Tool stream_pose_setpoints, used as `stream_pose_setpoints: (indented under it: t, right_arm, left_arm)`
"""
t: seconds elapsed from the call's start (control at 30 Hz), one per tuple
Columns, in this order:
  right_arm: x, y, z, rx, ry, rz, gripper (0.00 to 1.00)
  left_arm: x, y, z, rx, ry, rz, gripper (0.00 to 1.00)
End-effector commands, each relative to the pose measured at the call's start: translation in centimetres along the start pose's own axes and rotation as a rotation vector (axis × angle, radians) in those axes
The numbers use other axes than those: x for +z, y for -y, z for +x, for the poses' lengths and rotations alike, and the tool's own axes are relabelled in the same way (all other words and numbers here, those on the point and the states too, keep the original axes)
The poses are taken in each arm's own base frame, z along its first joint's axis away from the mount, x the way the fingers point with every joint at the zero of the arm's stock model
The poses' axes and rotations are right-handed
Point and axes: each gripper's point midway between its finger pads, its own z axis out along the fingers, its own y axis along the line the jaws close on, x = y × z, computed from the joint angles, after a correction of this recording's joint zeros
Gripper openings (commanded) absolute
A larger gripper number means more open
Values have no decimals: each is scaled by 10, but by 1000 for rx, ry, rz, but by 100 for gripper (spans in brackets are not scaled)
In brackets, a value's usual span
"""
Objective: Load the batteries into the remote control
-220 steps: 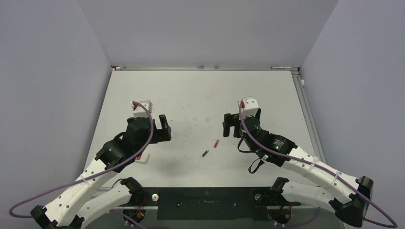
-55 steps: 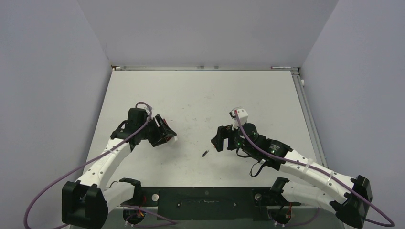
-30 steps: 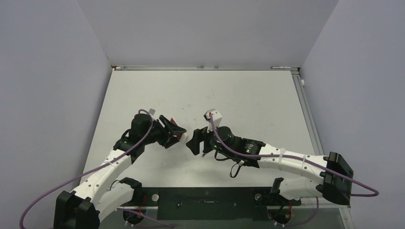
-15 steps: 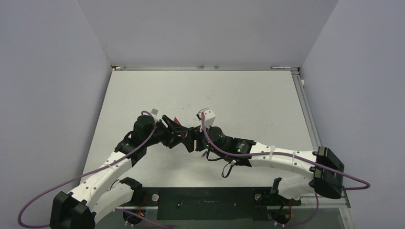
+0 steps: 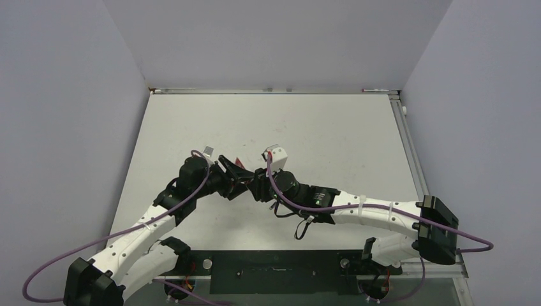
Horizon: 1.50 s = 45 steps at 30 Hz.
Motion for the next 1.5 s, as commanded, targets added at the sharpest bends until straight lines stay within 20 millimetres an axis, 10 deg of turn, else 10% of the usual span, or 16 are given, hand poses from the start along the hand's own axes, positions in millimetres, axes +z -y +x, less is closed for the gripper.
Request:
stream_pose_setpoints:
  t: [0.0, 0.23, 0.57, 1.3, 1.47]
  right_arm:
    - [2, -14, -25, 25, 82, -24, 22]
    - [-3, -13, -27, 17, 93, -24, 8]
    - [-10, 1, -20, -57, 80, 12, 8]
    - [-49, 38, 6, -491, 63, 164, 8]
    - [-60, 38, 9, -642, 112, 206, 8]
  left_arm:
    - [-3, 23, 0, 3, 14, 92, 0]
    - [-2, 23, 3, 1, 0, 98, 0]
    - [-1, 23, 9, 20, -34, 102, 41]
    - [-2, 44, 18, 126, -121, 193, 97]
    - [-2, 46, 18, 126, -130, 204, 97]
